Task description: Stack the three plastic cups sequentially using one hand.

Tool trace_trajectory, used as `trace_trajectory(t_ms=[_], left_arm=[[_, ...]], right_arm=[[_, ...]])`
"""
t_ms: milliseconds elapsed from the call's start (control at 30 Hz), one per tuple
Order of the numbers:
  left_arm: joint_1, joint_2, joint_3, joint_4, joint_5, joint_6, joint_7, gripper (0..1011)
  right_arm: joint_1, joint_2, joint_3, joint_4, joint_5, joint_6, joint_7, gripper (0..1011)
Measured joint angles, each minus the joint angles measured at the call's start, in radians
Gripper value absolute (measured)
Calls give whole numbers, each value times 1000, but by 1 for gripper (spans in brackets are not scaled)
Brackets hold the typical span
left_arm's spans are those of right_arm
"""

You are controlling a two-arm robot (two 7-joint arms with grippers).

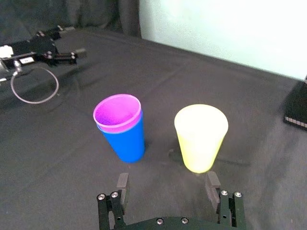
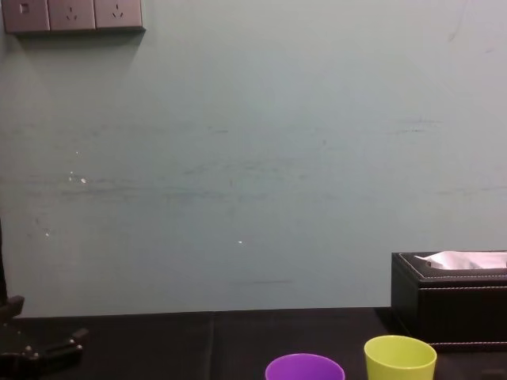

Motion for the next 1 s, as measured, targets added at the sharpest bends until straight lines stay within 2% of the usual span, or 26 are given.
trace_trajectory(t_ms=[167, 367, 700, 1000], left_arm=[[0, 0, 0, 0, 0, 0, 0, 1000], [0, 0, 0, 0, 0, 0, 0, 1000], [0, 0, 0, 0, 0, 0, 0, 1000], [0, 0, 0, 0, 0, 0, 0, 1000]], right_arm=[[2, -6, 0, 12, 6, 40, -8, 1000], [35, -38, -19, 54, -11, 66, -23, 1000], [83, -103, -44, 140, -56, 50, -33, 1000], [112, -138, -51, 185, -102, 13, -27, 1000]])
